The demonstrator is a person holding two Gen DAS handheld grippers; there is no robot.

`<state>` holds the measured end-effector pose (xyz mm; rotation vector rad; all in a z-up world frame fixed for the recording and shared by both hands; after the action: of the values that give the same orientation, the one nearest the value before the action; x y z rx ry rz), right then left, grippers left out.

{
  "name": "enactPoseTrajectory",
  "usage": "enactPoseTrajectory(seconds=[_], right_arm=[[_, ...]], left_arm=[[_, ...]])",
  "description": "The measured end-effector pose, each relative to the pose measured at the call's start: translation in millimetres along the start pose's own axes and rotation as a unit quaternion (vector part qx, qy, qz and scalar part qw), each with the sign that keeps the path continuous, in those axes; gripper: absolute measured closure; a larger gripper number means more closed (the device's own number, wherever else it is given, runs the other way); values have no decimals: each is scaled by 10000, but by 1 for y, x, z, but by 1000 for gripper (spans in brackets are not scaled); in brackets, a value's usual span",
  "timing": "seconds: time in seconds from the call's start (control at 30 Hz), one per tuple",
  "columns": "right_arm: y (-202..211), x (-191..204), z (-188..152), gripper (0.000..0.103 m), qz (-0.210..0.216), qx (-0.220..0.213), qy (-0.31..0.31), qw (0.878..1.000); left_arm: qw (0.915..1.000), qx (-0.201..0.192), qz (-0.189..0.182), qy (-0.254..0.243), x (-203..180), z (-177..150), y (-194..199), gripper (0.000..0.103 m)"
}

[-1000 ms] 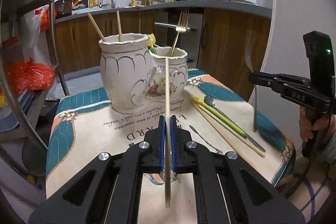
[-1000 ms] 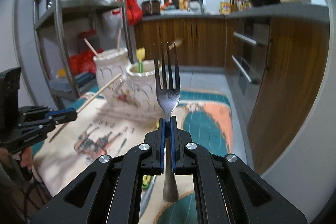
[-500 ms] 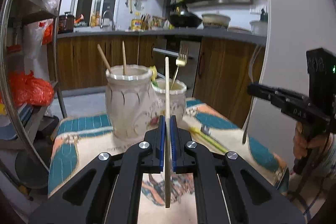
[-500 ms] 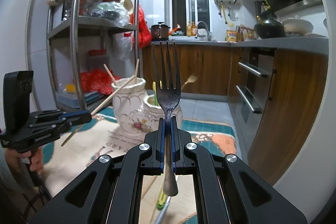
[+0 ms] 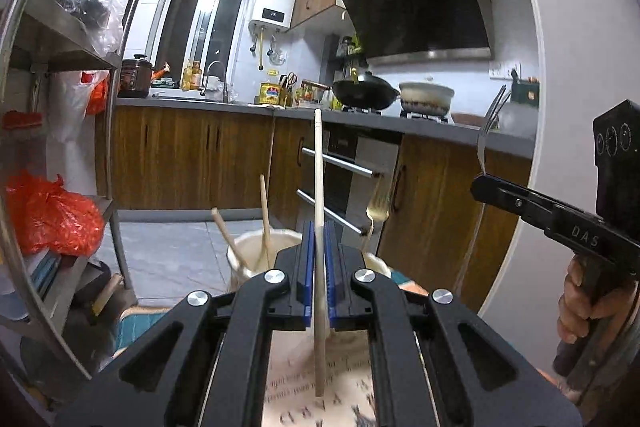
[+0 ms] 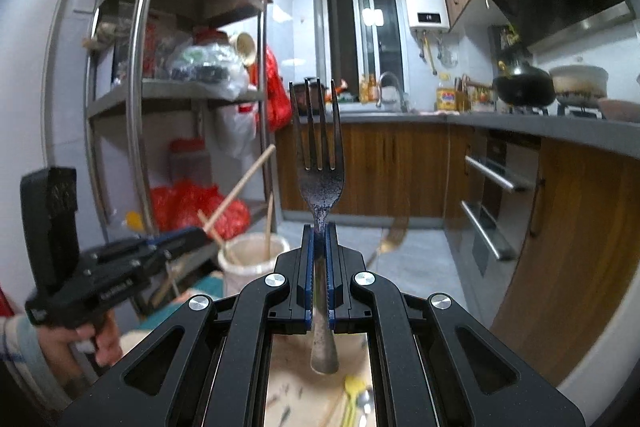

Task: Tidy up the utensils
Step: 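Carry the chopstick and silver fork up above the double pot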

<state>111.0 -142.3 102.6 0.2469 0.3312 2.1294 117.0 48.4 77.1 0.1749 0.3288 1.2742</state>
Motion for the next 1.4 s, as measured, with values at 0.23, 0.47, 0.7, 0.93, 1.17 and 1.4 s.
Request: enactPoseTrajectory(seconds=[0.23, 0.47, 0.7, 0.93, 1.17, 1.4], right_arm=[[-40, -8, 18, 97, 135, -88, -321, 9994], [-71, -19, 18, 97, 164, -27, -429, 9989], [-88, -24, 6, 97, 217, 63, -498, 9985], [-99, -21, -2, 97, 204, 191, -451, 9986], [-101, -18, -9, 97, 184, 300, -349, 9988], [-107, -17, -19, 97, 227, 582, -297, 9976]], left_arm=[[9940, -143, -647, 866, 29, 24, -30, 98], [9934, -135, -700, 896, 33, 31, -57, 98], [9986, -291, -203, 393, 24, 26, -73, 98], [9990, -366, 148, -212, 12, 16, -78, 98], [9992, -251, 190, -251, 18, 5, -75, 98], [9990, 41, 324, -299, 21, -6, -71, 98]])
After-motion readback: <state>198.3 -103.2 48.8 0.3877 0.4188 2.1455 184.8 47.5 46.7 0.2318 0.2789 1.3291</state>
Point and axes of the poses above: each gripper's, at about its wrist camera, not at the fingertips, and y roughly against the way its jaws point, x to its left, z to its top, the point moved 4 cm from there along -y, roughly the way its jaws point, and after that the axes turned 8 degrees about x, right-handed, at the moved point
